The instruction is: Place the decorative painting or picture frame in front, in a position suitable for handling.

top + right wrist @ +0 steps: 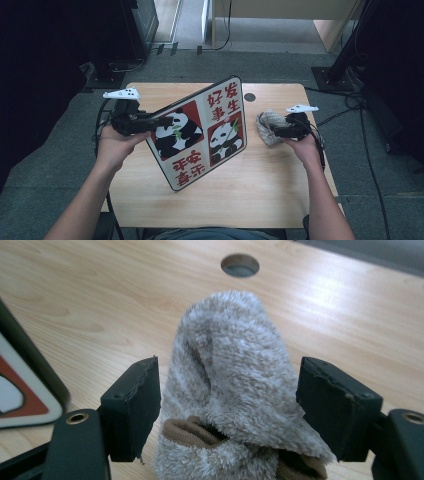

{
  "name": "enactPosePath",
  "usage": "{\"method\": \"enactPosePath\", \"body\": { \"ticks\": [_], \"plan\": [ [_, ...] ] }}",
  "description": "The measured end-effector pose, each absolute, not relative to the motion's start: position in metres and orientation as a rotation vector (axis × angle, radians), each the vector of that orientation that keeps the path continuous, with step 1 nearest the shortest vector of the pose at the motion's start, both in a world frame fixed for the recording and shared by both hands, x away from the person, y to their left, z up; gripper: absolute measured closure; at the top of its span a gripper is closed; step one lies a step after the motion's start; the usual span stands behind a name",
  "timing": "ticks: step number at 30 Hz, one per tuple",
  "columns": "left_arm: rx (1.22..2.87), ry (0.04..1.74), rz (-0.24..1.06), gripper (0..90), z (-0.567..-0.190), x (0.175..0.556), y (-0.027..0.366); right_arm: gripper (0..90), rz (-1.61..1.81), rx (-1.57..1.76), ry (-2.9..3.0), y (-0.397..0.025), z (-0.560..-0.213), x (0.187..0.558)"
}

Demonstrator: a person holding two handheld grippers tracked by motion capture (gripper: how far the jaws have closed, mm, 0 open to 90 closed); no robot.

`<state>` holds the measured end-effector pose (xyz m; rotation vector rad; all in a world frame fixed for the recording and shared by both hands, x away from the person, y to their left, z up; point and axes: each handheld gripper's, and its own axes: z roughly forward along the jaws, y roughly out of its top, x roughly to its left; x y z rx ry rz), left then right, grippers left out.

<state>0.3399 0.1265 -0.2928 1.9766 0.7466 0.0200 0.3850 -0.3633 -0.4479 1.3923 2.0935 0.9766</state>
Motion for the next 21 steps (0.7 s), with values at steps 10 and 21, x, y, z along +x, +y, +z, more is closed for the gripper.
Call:
{"method": "enactPosePath", "body": {
  "ticks": [10, 21],
  "plan": [
    [1.983, 0.752, 0.013, 79.4, -0.293, 0.340, 0.129, 26.0, 0.945, 1.465, 2.070, -0.375, -0.460, 0.400],
    [1.983, 0.742, 0.047, 64.6, -0.292, 0.337, 0.138, 29.7, 0.936, 1.463, 2.089, -0.376, -0.462, 0.413]
  ]
}}
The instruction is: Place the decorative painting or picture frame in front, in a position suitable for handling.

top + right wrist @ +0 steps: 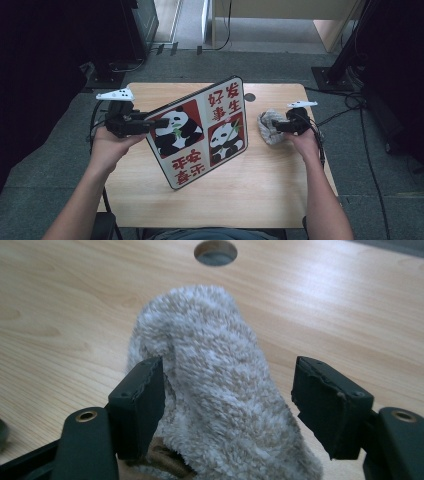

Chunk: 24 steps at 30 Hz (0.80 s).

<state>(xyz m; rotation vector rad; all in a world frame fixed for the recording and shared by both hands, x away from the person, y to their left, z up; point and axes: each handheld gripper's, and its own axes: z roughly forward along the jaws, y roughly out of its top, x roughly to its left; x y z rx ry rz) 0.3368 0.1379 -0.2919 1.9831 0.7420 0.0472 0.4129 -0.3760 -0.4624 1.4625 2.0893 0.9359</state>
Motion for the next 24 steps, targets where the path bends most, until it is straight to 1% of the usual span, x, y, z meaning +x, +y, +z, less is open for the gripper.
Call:
{"method": "enactPosePath", "body": {
  "ticks": [2, 5, 9, 12, 13, 14, 17, 20, 24],
  "plan": [
    [1.989, 0.740, 0.048, 64.1, -0.294, 0.338, 0.138, 30.4, 0.913, 1.461, 2.107, -0.374, -0.467, 0.416],
    [1.983, 0.736, 0.039, 62.9, -0.299, 0.339, 0.139, 35.4, 0.903, 1.468, 2.139, -0.373, -0.473, 0.420],
    [1.980, 0.729, 0.042, 61.8, -0.302, 0.338, 0.141, 38.4, 0.887, 1.469, 2.162, -0.373, -0.478, 0.423],
    [1.978, 0.718, 0.038, 58.9, -0.306, 0.337, 0.143, 40.3, 0.869, 1.474, 2.176, -0.374, -0.482, 0.424],
    [1.971, 0.712, 0.041, 57.7, -0.309, 0.336, 0.144, 43.3, 0.869, 1.478, 2.179, -0.375, -0.483, 0.425],
    [1.971, 0.712, 0.041, 56.7, -0.309, 0.336, 0.144, 43.3, 0.869, 1.478, 2.179, -0.375, -0.483, 0.425],
    [1.964, 0.711, 0.043, 55.5, -0.313, 0.333, 0.148, 47.1, 0.875, 1.506, 2.179, -0.378, -0.486, 0.425],
    [1.952, 0.703, 0.043, 54.7, -0.316, 0.329, 0.152, 49.2, 0.887, 1.517, 2.182, -0.380, -0.487, 0.425],
    [1.959, 0.710, 0.053, 50.6, -0.321, 0.323, 0.156, 51.5, 0.902, 1.530, 2.172, -0.381, -0.491, 0.427]
  ]
}}
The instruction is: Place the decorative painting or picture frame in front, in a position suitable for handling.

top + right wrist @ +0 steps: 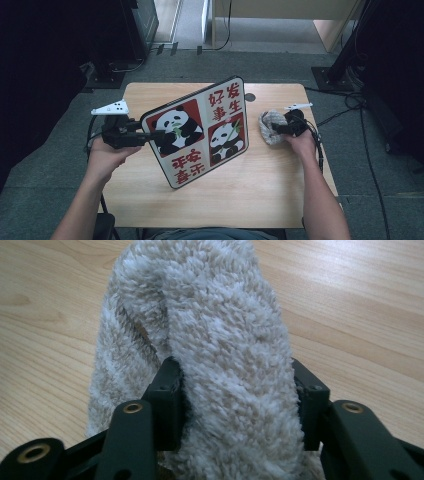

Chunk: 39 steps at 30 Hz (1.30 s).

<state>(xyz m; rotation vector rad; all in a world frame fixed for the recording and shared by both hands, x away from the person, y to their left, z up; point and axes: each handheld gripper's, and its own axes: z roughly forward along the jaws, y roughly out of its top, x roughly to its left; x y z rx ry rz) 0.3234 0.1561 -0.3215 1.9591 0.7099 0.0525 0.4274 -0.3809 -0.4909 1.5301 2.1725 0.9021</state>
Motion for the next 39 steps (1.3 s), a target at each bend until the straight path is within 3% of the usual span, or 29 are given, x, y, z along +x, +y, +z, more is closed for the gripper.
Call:
{"method": "enactPosePath", "body": {
  "ticks": [10, 15, 22, 32, 39],
  "plan": [
    [1.918, 0.706, 0.015, 43.9, -0.341, 0.314, 0.161, 62.4, 0.891, 1.584, 2.187, -0.380, -0.488, 0.429],
    [1.922, 0.724, 0.002, 46.0, -0.351, 0.312, 0.164, 64.8, 0.912, 1.635, 2.187, -0.383, -0.484, 0.428],
    [1.932, 0.721, -0.012, 46.2, -0.362, 0.311, 0.164, 65.2, 0.924, 1.643, 2.198, -0.385, -0.478, 0.425],
    [1.958, 0.735, -0.018, 37.1, -0.370, 0.310, 0.163, 65.2, 0.985, 1.641, 2.217, -0.380, -0.464, 0.416],
    [1.948, 0.736, -0.036, 38.8, -0.375, 0.309, 0.164, 65.1, 1.006, 1.591, 2.231, -0.373, -0.446, 0.403]
  ]
}}
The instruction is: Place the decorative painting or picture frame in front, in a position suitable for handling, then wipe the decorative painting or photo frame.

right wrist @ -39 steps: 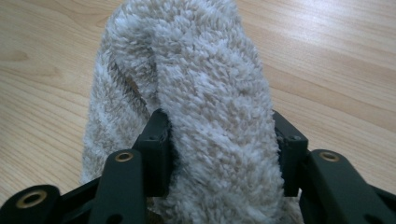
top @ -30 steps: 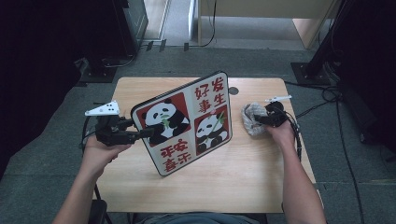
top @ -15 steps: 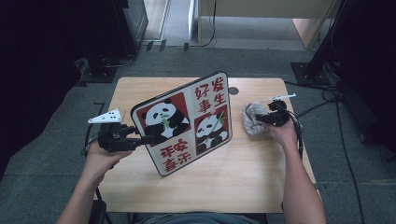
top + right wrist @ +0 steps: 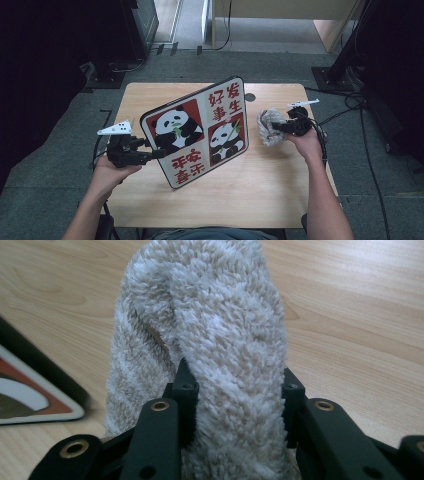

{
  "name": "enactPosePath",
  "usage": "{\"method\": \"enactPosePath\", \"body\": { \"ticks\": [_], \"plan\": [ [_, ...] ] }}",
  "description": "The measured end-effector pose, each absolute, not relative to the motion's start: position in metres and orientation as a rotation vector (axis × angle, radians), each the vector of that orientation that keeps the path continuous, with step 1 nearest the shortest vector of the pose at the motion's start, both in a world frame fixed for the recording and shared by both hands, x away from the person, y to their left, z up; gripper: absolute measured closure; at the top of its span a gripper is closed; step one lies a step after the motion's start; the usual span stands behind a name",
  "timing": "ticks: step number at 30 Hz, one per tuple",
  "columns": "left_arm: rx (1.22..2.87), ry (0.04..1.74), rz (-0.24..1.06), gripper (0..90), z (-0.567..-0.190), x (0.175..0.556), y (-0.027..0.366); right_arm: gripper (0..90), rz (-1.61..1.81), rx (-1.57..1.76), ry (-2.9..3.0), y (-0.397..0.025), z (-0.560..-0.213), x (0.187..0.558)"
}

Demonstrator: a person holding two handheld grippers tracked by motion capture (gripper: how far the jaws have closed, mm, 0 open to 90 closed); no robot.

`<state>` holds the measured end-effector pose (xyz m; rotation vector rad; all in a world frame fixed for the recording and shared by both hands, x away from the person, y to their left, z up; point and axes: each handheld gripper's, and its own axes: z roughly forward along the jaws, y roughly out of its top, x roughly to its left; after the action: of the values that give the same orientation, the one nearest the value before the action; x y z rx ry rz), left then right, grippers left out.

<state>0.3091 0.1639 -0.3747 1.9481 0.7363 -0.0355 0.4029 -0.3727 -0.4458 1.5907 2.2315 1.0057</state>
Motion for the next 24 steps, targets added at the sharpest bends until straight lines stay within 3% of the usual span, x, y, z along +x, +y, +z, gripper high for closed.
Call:
{"method": "enactPosePath", "body": {
  "ticks": [12, 24],
  "plan": [
    [1.972, 0.713, -0.095, 52.8, -0.378, 0.310, 0.160, 64.9, 1.062, 1.546, 2.270, -0.362, -0.420, 0.395],
    [1.954, 0.716, -0.068, 65.8, -0.380, 0.312, 0.155, 64.6, 1.128, 1.498, 2.268, -0.357, -0.392, 0.389]
  ]
}}
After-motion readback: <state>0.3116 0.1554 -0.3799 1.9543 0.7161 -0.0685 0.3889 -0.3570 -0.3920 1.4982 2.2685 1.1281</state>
